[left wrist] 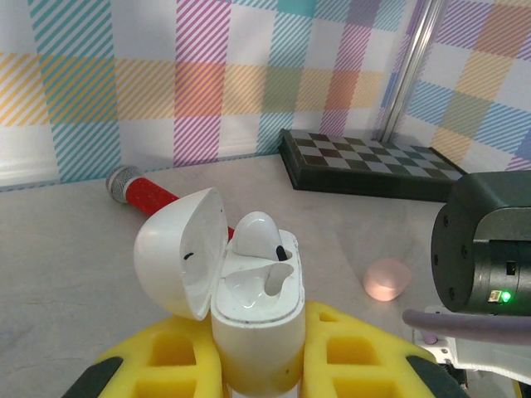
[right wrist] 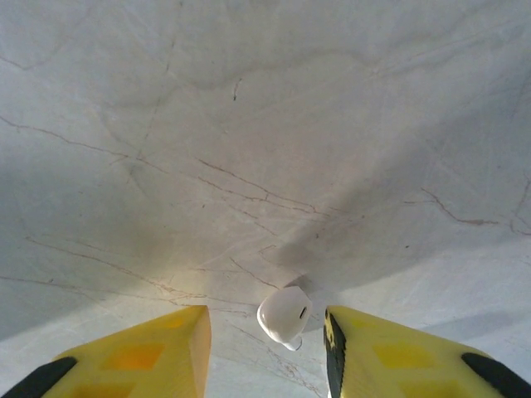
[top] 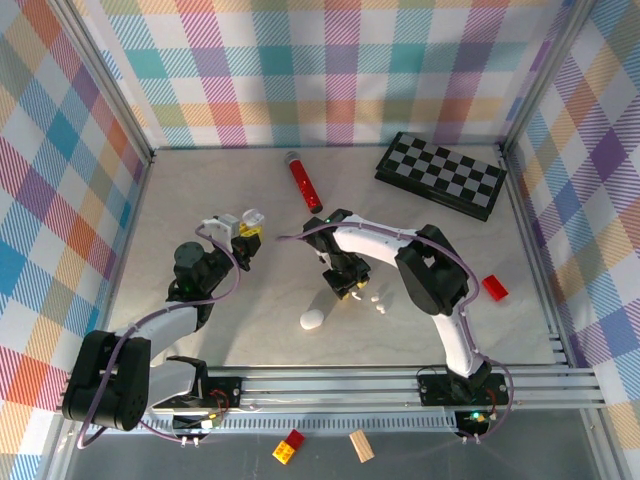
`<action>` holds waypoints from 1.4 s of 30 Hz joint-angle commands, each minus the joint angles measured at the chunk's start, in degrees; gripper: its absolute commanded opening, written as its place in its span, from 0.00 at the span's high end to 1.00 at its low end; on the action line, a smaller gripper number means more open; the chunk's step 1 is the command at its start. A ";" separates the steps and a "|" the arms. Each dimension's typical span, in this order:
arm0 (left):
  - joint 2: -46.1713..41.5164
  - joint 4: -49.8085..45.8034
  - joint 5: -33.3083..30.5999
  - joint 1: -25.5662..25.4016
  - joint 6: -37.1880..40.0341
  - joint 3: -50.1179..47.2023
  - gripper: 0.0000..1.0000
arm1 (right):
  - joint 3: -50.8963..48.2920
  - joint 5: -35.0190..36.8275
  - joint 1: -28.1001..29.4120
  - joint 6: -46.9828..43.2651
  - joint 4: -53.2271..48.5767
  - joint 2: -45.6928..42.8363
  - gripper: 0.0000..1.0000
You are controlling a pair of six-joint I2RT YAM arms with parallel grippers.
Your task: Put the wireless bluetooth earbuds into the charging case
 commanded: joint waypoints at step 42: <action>0.33 2.50 -1.42 -4.65 2.33 0.54 0.95 | -9.75 -4.79 -2.93 1.57 12.77 -14.43 0.79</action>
